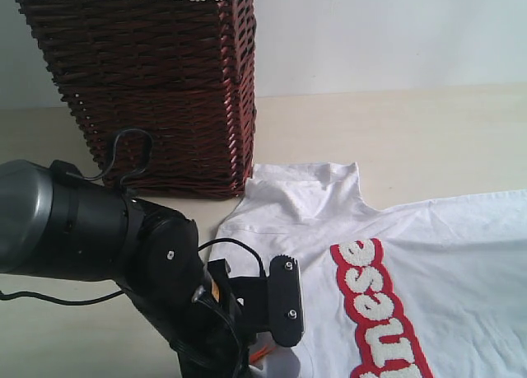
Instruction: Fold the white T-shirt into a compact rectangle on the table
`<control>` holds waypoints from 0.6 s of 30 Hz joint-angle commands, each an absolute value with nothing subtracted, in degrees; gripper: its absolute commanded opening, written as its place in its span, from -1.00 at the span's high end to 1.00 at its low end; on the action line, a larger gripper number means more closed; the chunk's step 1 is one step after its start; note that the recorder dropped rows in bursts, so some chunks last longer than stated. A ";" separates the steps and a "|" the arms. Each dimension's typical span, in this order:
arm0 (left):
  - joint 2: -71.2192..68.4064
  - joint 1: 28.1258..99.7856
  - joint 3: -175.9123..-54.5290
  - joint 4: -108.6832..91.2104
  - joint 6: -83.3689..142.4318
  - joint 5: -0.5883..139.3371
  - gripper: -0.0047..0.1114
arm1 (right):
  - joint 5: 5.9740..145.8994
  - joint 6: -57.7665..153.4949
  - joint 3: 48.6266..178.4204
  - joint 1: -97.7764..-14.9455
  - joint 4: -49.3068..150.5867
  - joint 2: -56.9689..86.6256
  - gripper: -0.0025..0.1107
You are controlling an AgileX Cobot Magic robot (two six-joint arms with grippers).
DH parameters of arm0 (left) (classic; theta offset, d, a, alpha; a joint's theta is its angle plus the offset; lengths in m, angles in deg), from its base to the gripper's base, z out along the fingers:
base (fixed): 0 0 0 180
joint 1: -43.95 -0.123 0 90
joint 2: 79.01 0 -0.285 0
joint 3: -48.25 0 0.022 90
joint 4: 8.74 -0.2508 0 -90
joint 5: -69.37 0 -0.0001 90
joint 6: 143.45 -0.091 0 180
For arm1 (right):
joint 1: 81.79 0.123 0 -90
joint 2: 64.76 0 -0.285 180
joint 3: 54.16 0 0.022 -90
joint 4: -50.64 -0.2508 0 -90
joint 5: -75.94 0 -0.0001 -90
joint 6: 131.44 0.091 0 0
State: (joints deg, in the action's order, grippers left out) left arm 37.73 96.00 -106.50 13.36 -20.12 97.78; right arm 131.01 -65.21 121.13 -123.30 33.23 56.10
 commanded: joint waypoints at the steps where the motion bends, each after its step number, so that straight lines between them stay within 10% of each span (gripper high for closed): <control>1: 42.19 96.04 -105.13 12.92 -20.04 96.72 0.92 | 131.93 -64.02 120.95 -123.45 32.15 55.31 0.96; 18: 42.70 96.04 -105.37 9.23 -21.29 100.85 0.92 | 132.99 -63.79 120.95 -123.45 30.33 55.31 0.96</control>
